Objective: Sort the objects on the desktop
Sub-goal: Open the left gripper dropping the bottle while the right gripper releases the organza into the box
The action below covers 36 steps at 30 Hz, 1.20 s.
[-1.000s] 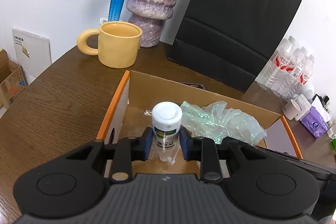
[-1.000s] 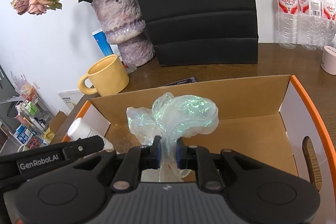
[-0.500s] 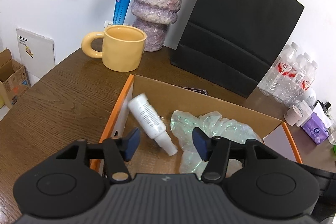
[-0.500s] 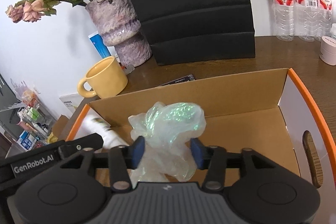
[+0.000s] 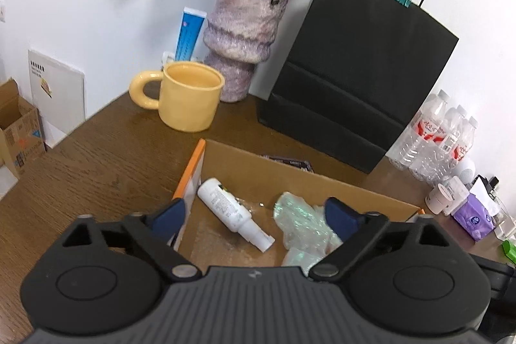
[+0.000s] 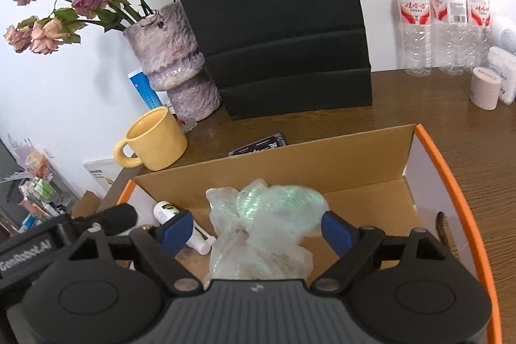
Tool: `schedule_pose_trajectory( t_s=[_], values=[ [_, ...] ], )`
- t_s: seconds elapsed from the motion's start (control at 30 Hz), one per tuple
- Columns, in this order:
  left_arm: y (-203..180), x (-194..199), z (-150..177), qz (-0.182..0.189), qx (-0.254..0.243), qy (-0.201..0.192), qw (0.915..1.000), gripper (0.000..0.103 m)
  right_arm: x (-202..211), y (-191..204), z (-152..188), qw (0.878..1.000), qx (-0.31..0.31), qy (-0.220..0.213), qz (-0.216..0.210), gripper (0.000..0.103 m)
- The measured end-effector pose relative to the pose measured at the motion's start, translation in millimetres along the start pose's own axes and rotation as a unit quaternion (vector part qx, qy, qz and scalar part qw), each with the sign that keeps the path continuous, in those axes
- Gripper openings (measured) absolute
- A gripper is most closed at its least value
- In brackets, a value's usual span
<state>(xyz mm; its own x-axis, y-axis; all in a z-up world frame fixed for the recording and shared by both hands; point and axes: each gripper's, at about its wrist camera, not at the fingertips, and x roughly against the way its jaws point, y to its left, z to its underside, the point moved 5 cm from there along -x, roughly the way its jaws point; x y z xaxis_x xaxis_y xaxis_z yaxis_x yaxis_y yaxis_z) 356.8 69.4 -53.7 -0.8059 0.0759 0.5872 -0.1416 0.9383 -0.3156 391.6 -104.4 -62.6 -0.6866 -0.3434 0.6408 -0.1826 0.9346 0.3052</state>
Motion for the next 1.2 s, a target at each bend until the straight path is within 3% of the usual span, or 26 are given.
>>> schedule_pose_trajectory(
  t_s=[0.13,0.23,0.6,0.77,1.03,1.2],
  values=[
    [-2.8,10.6,-3.9,-0.009,-0.006,-0.017,0.9998,0.103,7.9,3.3,-2.6,1.000,0.011,-0.006,0.008,0.092],
    [-4.9,18.5,-6.7,-0.016,-0.011,-0.029,0.9994,0.103,14.3,6.9,-4.4,0.999,0.024,-0.012,0.019,0.103],
    [-4.7,28.5,-10.1,-0.029,-0.009,-0.039,0.9988,0.103,34.0,11.7,-7.6,0.997,0.048,-0.033,0.052,0.103],
    [-4.8,38.7,-11.1,0.003,0.012,-0.032,0.9994,0.103,37.1,9.7,-7.9,0.997,0.046,-0.032,0.057,0.103],
    [-18.1,68.1,-12.5,0.047,0.001,-0.064,0.9969,0.103,60.2,21.4,-4.1,0.997,0.066,-0.039,0.023,0.103],
    [-32.2,86.8,-6.9,0.066,-0.013,-0.082,0.9943,0.103,88.4,25.3,-0.4,0.994,0.091,-0.062,0.028,0.103]
  ],
)
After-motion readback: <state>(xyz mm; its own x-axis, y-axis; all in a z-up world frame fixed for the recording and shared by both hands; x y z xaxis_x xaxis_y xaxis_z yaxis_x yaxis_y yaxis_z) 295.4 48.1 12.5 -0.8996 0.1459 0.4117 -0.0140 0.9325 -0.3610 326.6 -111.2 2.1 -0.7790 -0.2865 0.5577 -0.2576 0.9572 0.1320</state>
